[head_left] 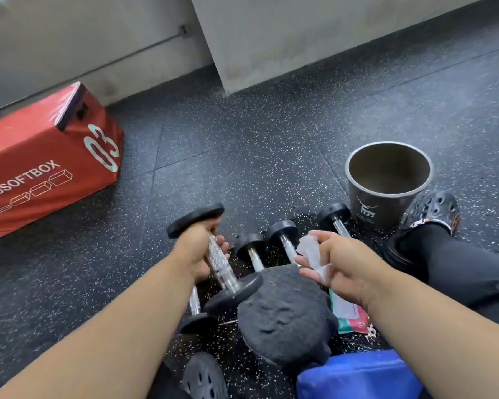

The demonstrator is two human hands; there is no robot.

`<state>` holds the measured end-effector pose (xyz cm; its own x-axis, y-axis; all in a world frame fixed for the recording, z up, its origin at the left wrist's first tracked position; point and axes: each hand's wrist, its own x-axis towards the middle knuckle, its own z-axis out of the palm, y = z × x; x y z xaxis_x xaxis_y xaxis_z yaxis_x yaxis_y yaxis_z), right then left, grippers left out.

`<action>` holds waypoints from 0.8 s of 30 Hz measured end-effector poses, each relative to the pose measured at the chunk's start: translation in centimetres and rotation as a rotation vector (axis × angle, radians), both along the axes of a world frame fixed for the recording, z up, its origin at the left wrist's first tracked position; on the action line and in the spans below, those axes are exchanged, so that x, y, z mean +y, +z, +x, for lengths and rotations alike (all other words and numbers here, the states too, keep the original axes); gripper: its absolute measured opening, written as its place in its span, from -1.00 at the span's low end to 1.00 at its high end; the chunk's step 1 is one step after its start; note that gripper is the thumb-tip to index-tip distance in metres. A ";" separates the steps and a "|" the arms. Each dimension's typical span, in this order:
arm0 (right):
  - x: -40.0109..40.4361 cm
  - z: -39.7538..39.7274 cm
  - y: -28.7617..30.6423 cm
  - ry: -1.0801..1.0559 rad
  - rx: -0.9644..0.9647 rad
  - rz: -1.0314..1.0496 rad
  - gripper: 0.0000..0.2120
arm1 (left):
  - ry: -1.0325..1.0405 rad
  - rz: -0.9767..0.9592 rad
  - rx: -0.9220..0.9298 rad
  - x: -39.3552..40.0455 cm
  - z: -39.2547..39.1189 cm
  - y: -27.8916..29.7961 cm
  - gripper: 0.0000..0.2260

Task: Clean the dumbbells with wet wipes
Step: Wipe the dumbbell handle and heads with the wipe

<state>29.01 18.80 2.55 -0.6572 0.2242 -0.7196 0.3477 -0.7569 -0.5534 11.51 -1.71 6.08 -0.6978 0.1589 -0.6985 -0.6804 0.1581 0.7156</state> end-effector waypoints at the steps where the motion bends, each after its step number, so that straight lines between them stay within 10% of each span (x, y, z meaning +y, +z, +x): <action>1: 0.1 -0.1 0.1 -0.016 0.005 -0.009 -0.35 | 0.027 -0.030 0.007 -0.6 -1.6 -0.2 -0.83; 24: 1.5 -3.5 -6.2 0.205 -0.192 0.313 -0.31 | -0.218 -0.574 -0.281 -2.2 -13.1 -30.7 -0.79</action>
<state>25.48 20.32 -3.64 -0.5718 0.3305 -0.7509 0.5924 -0.4668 -0.6566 -1.59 -3.93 -24.61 -0.4713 -0.1752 -0.8644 -0.7380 0.6150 0.2778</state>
